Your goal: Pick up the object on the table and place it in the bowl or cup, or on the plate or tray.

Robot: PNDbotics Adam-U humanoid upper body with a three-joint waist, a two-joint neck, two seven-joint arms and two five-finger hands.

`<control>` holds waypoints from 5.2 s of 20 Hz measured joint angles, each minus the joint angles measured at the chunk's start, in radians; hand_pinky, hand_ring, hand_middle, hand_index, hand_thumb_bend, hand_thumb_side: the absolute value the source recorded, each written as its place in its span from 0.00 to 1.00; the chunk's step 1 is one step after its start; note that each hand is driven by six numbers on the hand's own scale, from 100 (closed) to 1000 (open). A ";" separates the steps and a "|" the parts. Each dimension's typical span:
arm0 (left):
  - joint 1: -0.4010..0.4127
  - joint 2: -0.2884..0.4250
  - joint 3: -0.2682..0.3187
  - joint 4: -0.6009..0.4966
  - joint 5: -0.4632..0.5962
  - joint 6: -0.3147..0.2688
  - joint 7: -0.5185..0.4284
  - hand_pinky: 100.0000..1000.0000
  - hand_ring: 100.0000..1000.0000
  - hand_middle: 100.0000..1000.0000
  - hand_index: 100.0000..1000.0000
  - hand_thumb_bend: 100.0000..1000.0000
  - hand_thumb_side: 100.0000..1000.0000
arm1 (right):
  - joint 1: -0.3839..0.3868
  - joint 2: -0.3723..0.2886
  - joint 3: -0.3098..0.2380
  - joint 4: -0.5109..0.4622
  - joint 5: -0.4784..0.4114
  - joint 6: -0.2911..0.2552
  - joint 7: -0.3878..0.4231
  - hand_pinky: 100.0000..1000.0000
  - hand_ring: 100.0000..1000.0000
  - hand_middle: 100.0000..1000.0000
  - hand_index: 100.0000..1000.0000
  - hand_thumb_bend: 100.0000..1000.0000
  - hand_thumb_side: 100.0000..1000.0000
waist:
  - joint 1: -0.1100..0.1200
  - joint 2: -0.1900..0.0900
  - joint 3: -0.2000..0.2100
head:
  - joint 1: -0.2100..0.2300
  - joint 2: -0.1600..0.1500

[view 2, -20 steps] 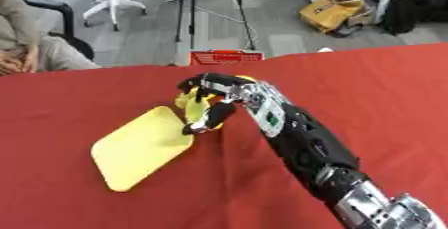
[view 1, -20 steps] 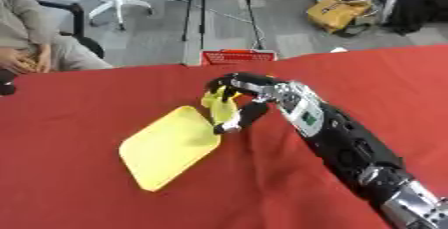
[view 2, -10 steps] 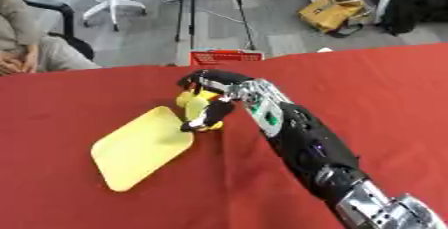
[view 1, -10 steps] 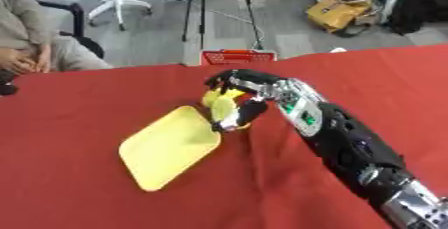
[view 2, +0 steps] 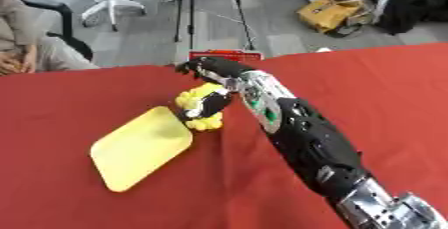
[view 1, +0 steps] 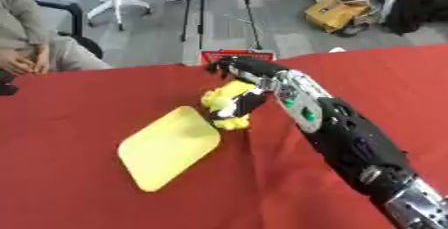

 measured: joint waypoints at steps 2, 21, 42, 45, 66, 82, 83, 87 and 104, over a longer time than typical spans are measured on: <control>0.000 0.000 0.000 0.000 -0.001 0.001 -0.001 0.57 0.59 0.70 0.79 0.75 0.81 | 0.000 -0.004 0.005 -0.010 0.037 0.007 0.001 0.84 0.82 0.85 0.96 0.61 0.41 | 0.000 0.000 0.000 | 0.000 0.000; 0.000 0.000 0.000 0.000 -0.004 0.002 -0.002 0.57 0.58 0.69 0.79 0.75 0.81 | 0.018 -0.008 -0.020 0.136 0.198 0.044 0.149 0.84 0.83 0.87 0.96 0.58 0.34 | 0.000 0.000 -0.002 | 0.003 0.000; 0.000 0.000 0.000 0.000 -0.004 0.005 -0.004 0.57 0.58 0.69 0.79 0.76 0.81 | 0.023 0.010 -0.010 0.128 0.043 0.021 0.189 0.82 0.78 0.84 0.95 0.63 0.34 | 0.001 0.000 -0.001 | 0.003 0.000; 0.000 0.000 0.000 0.000 -0.004 0.005 -0.005 0.57 0.59 0.69 0.79 0.76 0.81 | 0.020 0.006 -0.005 0.088 0.021 0.026 0.196 0.82 0.78 0.84 0.95 0.63 0.35 | 0.001 0.000 -0.001 | 0.003 0.000; 0.000 0.000 0.000 0.000 -0.005 0.005 -0.005 0.57 0.58 0.69 0.78 0.76 0.81 | 0.018 0.001 0.011 0.065 0.021 0.045 0.217 0.82 0.79 0.85 0.96 0.61 0.33 | 0.001 0.000 -0.002 | 0.003 0.001; 0.000 0.000 0.000 0.000 -0.005 0.007 -0.004 0.57 0.58 0.69 0.78 0.76 0.81 | 0.036 0.023 0.011 0.137 0.095 0.022 0.199 0.81 0.77 0.83 0.94 0.60 0.31 | 0.009 0.000 0.001 | 0.000 0.001; 0.000 0.000 0.000 0.000 -0.005 0.007 -0.004 0.57 0.58 0.69 0.78 0.76 0.81 | 0.036 0.025 0.011 0.140 0.097 0.020 0.197 0.80 0.76 0.82 0.93 0.60 0.31 | 0.009 0.000 0.001 | 0.000 0.001; 0.000 0.000 0.000 0.000 -0.005 0.007 -0.004 0.57 0.58 0.69 0.78 0.76 0.81 | 0.036 0.031 0.011 0.149 0.099 0.013 0.188 0.74 0.70 0.79 0.90 0.61 0.31 | 0.010 0.000 0.001 | 0.000 0.001; 0.000 0.000 0.000 0.000 -0.005 0.008 -0.003 0.57 0.59 0.69 0.78 0.76 0.82 | 0.045 0.038 0.008 0.157 0.096 0.008 0.016 0.12 0.13 0.20 0.35 0.43 0.34 | 0.012 0.000 -0.002 | 0.000 0.001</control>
